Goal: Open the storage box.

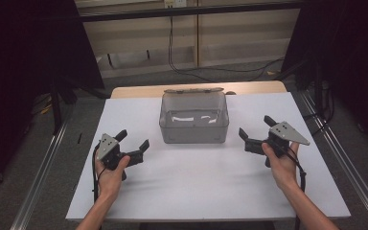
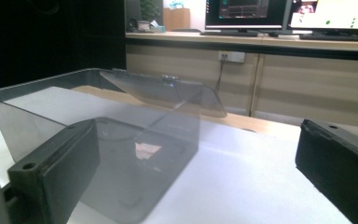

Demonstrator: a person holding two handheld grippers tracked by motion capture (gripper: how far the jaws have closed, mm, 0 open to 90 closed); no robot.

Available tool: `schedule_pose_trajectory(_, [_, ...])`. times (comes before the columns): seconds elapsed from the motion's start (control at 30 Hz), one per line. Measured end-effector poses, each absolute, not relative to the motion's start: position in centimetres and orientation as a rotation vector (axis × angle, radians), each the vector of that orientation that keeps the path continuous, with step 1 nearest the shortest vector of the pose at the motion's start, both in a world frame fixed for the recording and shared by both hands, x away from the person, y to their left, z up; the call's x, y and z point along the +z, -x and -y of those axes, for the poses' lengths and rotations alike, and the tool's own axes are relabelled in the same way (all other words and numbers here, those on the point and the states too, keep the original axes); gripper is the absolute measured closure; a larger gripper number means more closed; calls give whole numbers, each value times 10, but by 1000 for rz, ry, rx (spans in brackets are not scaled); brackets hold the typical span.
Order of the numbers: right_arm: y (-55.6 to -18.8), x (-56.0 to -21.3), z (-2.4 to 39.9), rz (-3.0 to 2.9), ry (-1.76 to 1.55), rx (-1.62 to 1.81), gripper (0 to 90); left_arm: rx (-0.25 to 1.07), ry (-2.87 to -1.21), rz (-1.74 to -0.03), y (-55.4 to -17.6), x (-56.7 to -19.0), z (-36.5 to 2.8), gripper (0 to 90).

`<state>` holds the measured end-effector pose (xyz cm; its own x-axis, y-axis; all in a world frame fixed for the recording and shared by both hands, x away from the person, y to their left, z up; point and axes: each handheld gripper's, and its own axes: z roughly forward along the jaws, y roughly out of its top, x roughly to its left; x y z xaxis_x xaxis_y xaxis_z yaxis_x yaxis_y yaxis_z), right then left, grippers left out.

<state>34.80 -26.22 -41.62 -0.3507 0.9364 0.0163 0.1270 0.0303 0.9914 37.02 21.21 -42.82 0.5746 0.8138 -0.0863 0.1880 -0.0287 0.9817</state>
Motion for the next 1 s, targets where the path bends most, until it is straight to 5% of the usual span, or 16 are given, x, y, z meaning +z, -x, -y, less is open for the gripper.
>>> schedule_pose_trajectory(1.0, [-259, -439, 299, -1533, -1185, 1250, 0, 691, -1527, -968, -288, -436, -247, 30])
